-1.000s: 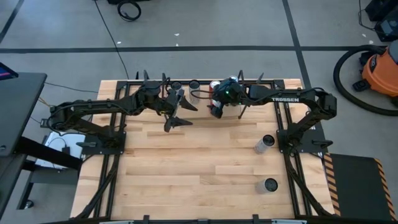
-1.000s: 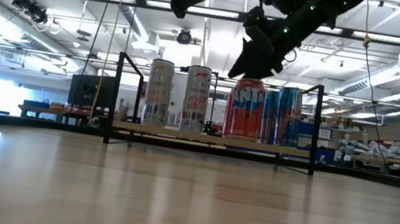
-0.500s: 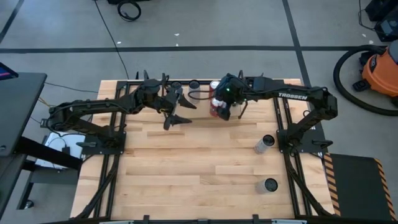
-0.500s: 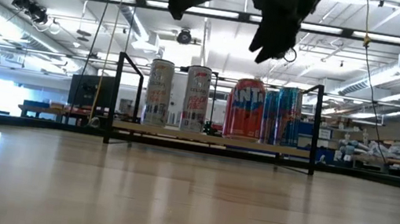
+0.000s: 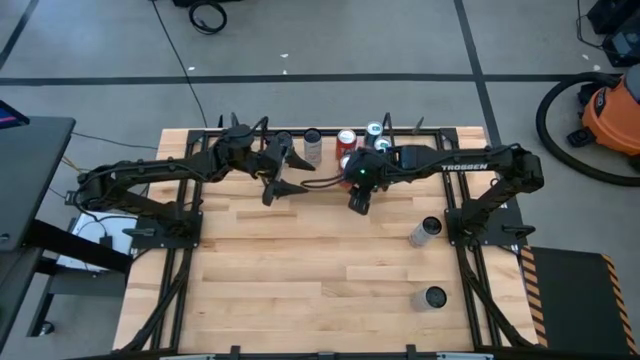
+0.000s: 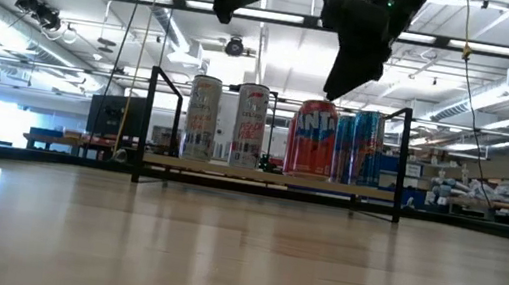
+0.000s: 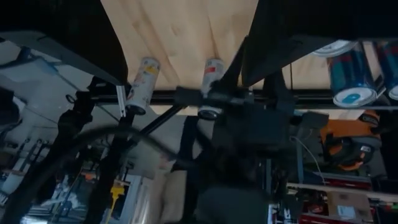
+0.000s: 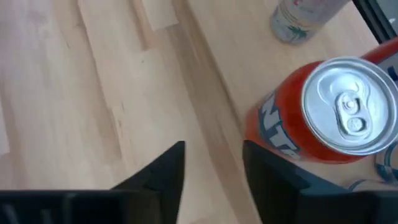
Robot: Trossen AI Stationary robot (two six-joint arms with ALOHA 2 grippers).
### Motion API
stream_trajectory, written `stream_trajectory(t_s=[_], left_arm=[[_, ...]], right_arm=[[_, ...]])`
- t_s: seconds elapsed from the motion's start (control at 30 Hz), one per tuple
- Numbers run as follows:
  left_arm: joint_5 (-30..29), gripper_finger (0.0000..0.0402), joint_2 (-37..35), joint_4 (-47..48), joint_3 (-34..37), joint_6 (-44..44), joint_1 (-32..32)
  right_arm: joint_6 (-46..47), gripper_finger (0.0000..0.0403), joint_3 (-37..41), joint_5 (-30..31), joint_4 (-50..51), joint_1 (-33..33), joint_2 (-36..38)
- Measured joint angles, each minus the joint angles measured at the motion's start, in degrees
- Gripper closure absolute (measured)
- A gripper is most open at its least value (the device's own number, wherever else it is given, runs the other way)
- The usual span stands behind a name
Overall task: Place canned beverage on shelf
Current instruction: Put the orange soda can aligned with the other orange soda can on the shelf, then adjust the blue soda can on the shelf
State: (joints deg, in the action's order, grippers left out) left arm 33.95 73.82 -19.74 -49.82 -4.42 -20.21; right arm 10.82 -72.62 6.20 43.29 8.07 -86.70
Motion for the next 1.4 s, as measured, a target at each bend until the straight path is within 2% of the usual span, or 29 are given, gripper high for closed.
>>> stream_trajectory(t_s=[0.2,0.43,0.8,1.13,1.23,1.4], left_arm=[[0.0,0.0086,-0.5,-0.7,0.0,-2.4,0.0],[0.0,0.0086,-0.5,-0.6,0.0,-2.4,0.0],[0.0,0.0086,-0.5,-0.6,0.0,-2.4,0.0],[0.0,0.0086,-0.5,0.6,0.0,-2.3,0.0],[0.0,0.0086,-0.5,0.8,0.1,-2.3,0.0],[0.0,0.0086,-0.5,0.8,0.1,-2.3,0.0]], right_arm=[[0.1,0.0298,1.7,0.2,-2.1,1.9,0.0],[-0.4,0.0339,3.8,0.2,-4.3,4.9,0.0],[-2.0,0.0345,4.4,1.2,-5.2,7.9,0.0],[-1.7,0.0345,1.4,-1.5,-2.1,5.6,1.4],[-2.0,0.0345,-1.3,1.1,1.3,4.8,3.2],[-1.6,0.0345,-3.1,11.3,5.7,6.2,7.2]])
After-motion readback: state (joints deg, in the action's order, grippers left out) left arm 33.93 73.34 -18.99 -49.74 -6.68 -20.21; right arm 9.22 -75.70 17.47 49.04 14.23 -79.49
